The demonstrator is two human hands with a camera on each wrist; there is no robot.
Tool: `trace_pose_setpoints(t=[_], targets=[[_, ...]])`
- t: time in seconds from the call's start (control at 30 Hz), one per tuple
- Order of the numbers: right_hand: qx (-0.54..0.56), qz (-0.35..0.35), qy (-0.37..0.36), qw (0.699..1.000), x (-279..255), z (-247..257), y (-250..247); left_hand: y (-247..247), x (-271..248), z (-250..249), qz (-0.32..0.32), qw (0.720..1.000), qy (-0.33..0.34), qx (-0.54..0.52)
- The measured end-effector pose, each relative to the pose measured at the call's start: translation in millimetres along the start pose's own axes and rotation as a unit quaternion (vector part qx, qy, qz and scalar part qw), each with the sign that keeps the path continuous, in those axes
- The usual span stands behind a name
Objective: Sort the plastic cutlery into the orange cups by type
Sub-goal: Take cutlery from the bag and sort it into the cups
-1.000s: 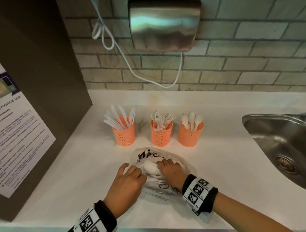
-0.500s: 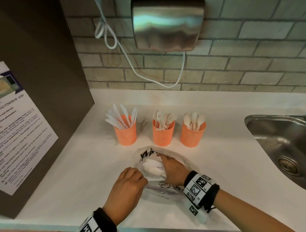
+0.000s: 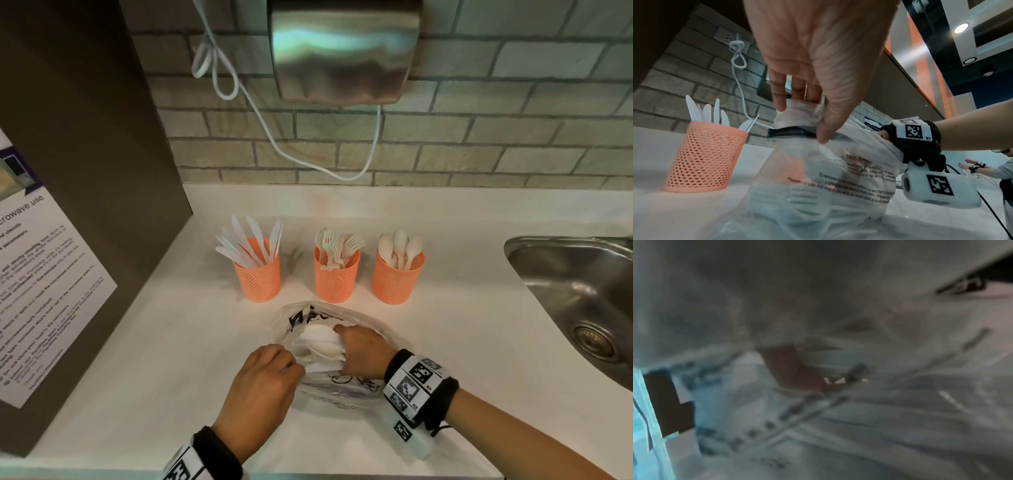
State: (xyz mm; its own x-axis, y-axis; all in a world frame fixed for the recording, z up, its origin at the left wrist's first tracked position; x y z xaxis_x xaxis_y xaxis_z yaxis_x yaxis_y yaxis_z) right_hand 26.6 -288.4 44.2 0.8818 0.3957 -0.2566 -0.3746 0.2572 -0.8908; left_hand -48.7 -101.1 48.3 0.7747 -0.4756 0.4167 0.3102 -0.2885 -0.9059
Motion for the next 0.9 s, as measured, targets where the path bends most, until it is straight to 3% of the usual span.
trace_pose_setpoints(t=[0.17, 0.5, 0.7, 0.9], targets=[[0.073, -0.022, -0.027, 0.997, -1, -2, -5, -2, 0, 2, -0.02, 1.0, 0.005, 0.005], [0.028, -0.009, -0.034, 0.999, -2, 0, -8, -2, 2, -1, -0.017, 1.0, -0.003, -0.001], [0.127, -0.044, -0.065, 0.989, -10, 1, -18, 0, 3, -4, -0.025, 1.0, 0.006, 0.011], [0.232, -0.06, -0.065, 0.969, -10, -2, -21, 4, 6, -5, 0.012, 0.999, -0.025, 0.045]])
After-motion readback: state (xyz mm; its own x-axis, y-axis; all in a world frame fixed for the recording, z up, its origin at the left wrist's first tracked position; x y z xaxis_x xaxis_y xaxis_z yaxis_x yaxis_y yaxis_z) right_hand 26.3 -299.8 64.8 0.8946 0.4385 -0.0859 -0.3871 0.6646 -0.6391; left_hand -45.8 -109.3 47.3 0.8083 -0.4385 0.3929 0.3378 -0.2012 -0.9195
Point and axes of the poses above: each hand's wrist, its own x-axis towards the middle knuckle, its own y-axis out of the palm, z = x × y, the point moved 1 cm from there along x, towards the middle knuckle, and after that the axes turned 3 degrees about -z, right-handed, at the moved point
